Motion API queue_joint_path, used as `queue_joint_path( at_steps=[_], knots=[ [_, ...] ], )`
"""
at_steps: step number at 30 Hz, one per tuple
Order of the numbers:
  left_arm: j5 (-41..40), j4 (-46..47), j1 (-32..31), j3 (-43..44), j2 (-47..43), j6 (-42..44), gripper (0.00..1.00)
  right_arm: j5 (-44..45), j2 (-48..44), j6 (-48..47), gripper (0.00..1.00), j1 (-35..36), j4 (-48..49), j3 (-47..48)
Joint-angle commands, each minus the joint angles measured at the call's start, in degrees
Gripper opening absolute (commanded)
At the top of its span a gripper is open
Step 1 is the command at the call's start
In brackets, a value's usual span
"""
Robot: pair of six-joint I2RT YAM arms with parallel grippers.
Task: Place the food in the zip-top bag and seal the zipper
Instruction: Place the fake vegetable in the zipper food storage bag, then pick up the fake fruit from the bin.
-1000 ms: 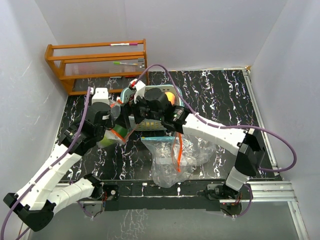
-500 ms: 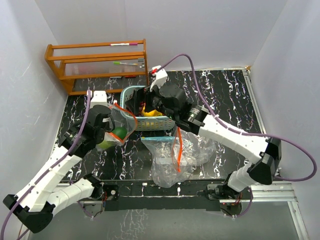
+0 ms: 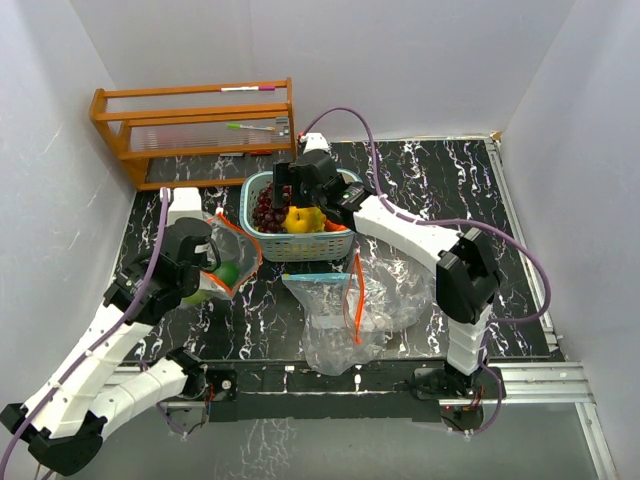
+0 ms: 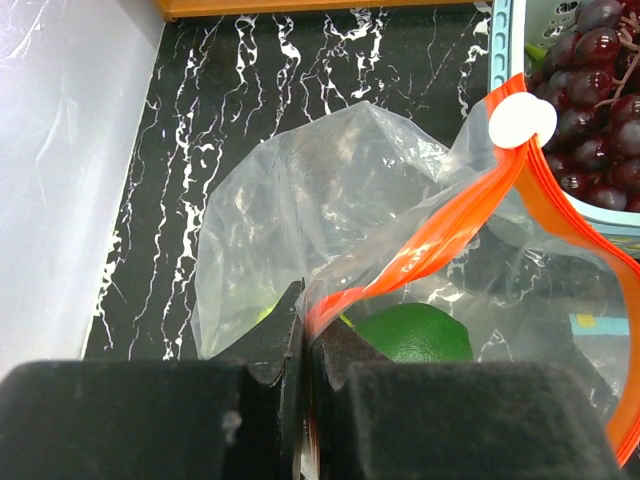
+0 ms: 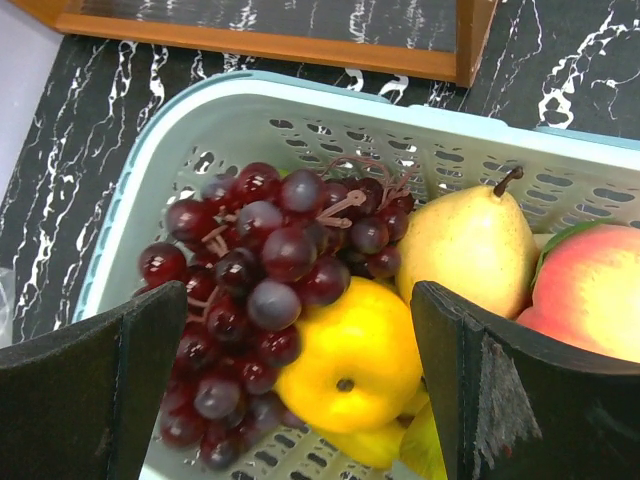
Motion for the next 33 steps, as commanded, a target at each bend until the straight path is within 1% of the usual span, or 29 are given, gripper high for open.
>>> queue_joint_path(
  at_steps=[1, 5, 8, 12, 13, 15, 17, 19, 21, 26, 33],
  knots=[
    [-2.1, -0.6, 0.0, 0.2, -1.8, 0.5, 0.00, -3.7, 1.7, 1.0, 0.98, -1.2, 4.6, 4.4],
    [-2.0, -0.5, 0.0, -0.4, -1.7, 0.4, 0.00, -5.3, 5.3, 2.0, 0.98, -1.8, 4.8, 6.5],
    [-1.5, -0.4, 0.0, -0.5, -1.7, 0.2, 0.00, -8.1, 7.7, 2.6, 0.98, -1.9, 5.4, 7.7],
    [-1.6, -0.7, 0.0, -0.5, -1.9, 0.0, 0.00, -9.5, 10.8, 3.1, 0.95, -1.9, 4.1, 9.4],
    [-1.6, -0.7, 0.0, -0.5, -2.0, 0.0, 0.00, -9.6, 11.0, 3.1, 0.90, -2.0, 4.1, 9.4],
    [-1.6, -0.9, 0.0, -0.7, -2.1, 0.0, 0.00, -10.0, 11.0, 3.1, 0.75, -2.0, 4.4, 8.7],
    [-1.7, -0.8, 0.0, -0.8, -2.2, 0.0, 0.00, -9.9, 9.6, 3.0, 0.54, -2.0, 5.5, 7.3],
    [-1.7, -0.8, 0.0, -0.8, -2.0, 0.0, 0.00, -9.4, 7.5, 2.9, 0.37, -2.1, 7.4, 5.2],
    [-1.4, -0.8, 0.0, -0.5, -1.8, -0.1, 0.00, -8.6, 4.9, 2.6, 0.27, -2.0, 9.3, 2.9],
    [-0.3, -0.5, 0.0, 0.0, -1.1, -0.4, 0.00, -9.4, -3.9, 0.4, 0.23, -2.0, 12.9, -2.0],
    [0.8, 0.6, 0.0, -0.4, 0.1, -1.1, 0.00, -11.9, -17.9, -1.7, 0.23, -2.0, 14.7, -8.6]
  ],
)
